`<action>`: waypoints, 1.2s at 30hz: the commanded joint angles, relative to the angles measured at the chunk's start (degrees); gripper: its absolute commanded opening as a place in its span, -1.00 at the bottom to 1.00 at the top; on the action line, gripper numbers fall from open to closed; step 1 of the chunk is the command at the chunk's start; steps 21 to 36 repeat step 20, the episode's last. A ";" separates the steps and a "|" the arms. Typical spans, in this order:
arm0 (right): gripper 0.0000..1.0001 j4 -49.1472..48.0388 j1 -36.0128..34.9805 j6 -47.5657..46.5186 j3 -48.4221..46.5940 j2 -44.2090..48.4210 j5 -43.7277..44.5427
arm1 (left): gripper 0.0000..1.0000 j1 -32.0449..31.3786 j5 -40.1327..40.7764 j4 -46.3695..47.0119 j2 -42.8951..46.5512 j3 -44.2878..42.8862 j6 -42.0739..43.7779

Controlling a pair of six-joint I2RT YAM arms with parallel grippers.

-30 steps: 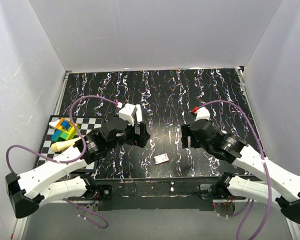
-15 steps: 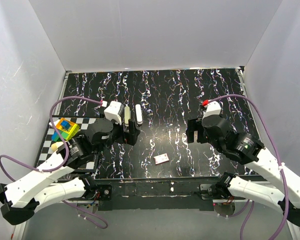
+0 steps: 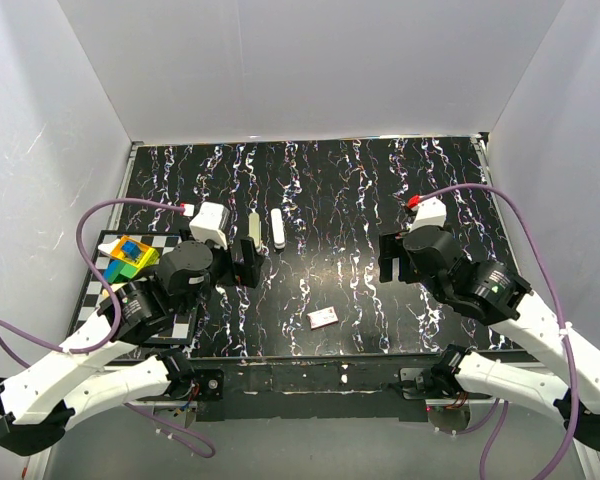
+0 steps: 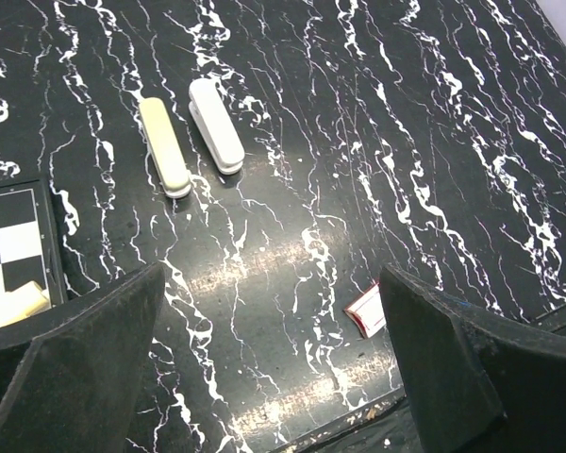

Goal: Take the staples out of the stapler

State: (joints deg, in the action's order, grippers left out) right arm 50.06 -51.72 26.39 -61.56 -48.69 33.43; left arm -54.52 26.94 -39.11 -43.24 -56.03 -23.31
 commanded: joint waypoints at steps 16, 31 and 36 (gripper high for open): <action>0.88 -1.45 0.22 -6.07 -5.41 1.05 0.43 | 0.96 -0.23 7.95 2.64 0.71 -2.15 4.59; 0.89 0.64 0.22 -3.37 -7.96 -1.76 5.84 | 0.96 -0.23 7.60 3.25 0.53 -2.33 5.20; 0.89 0.64 0.22 -3.37 -7.96 -1.76 5.84 | 0.96 -0.23 7.60 3.25 0.53 -2.33 5.20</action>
